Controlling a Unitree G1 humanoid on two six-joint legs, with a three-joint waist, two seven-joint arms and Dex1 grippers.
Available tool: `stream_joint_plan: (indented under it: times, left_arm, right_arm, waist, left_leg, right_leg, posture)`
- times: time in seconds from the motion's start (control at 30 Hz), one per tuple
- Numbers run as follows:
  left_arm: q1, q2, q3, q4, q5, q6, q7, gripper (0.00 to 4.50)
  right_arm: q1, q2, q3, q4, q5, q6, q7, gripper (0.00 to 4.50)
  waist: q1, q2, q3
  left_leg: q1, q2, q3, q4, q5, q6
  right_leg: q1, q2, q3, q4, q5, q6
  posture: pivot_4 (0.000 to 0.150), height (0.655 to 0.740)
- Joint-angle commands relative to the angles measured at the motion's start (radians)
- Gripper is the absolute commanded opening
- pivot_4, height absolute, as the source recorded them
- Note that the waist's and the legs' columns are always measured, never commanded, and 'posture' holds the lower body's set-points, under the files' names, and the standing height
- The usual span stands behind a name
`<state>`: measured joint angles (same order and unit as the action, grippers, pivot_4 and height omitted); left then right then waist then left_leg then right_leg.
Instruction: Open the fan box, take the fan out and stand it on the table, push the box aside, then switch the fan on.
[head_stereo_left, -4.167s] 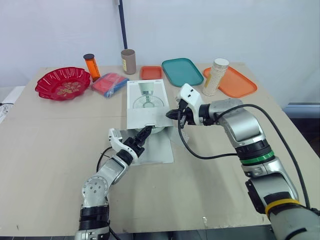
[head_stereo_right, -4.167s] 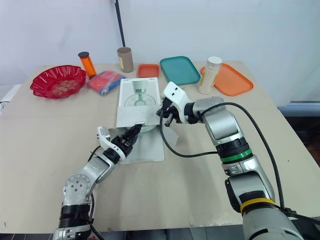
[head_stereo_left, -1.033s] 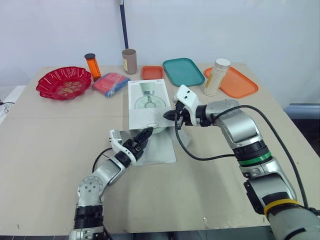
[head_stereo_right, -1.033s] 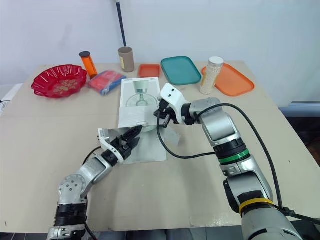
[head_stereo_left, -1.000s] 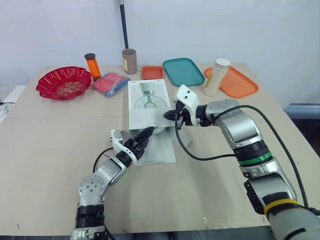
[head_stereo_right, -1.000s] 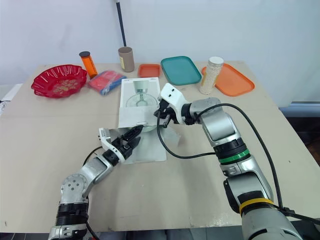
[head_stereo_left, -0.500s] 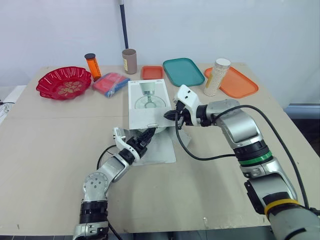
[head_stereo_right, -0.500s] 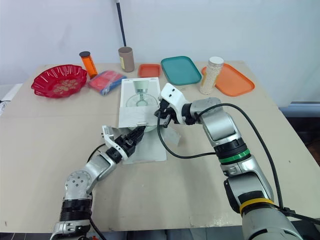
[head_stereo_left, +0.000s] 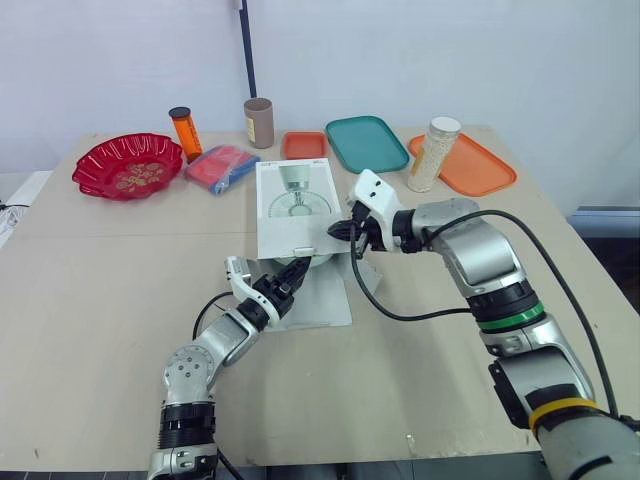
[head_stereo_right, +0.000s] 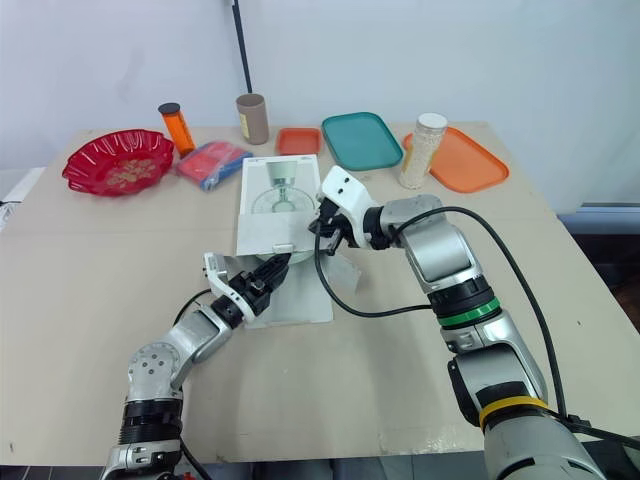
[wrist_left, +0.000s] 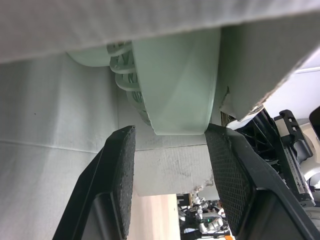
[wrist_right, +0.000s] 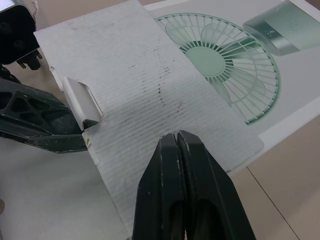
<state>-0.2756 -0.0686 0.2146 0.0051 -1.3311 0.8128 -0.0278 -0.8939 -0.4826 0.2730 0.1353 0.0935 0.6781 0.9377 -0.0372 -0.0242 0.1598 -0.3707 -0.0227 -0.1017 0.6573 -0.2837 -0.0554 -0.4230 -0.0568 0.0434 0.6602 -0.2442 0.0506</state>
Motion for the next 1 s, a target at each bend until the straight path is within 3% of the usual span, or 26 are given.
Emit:
stream_joint_plan:
  times: [0.03,0.1,0.13,1.0]
  left_arm:
    - [-0.004,-0.004,0.008,-0.026,-0.008,0.003,0.004,1.62]
    - [-0.002,-0.002,0.010,-0.028,-0.012,0.007,0.014,0.96]
    - [0.000,-0.002,0.011,-0.030,-0.013,0.008,0.021,0.89]
    - [0.053,0.000,0.019,-0.065,-0.064,0.044,0.058,0.89]
  right_arm:
    - [-0.019,-0.005,-0.009,-0.047,0.004,-0.002,0.001,0.00]
    - [-0.018,-0.006,-0.008,-0.047,0.003,-0.004,0.000,0.00]
    - [-0.017,-0.006,-0.008,-0.046,0.002,-0.005,0.000,0.00]
    - [-0.027,0.002,-0.011,-0.054,0.012,0.013,0.004,0.00]
  waist:
    - [0.000,0.000,0.000]
    - [0.000,0.000,0.000]
    - [0.000,0.000,0.000]
    - [0.000,0.000,0.000]
  left_leg:
    - [0.000,0.000,0.000,0.000,0.000,0.000]
    - [0.000,0.000,0.000,0.000,0.000,0.000]
    - [0.000,0.000,0.000,0.000,0.000,0.000]
    - [0.000,0.000,0.000,0.000,0.000,0.000]
  right_leg:
    - [0.000,0.000,0.000,0.000,0.000,0.000]
    - [0.000,0.000,0.000,0.000,0.000,0.000]
    - [0.000,0.000,0.000,0.000,0.000,0.000]
    - [0.000,0.000,0.000,0.000,0.000,0.000]
  posture:
    - [0.150,0.7400]
    - [0.150,0.7400]
    - [0.150,0.7400]
    - [0.150,0.7400]
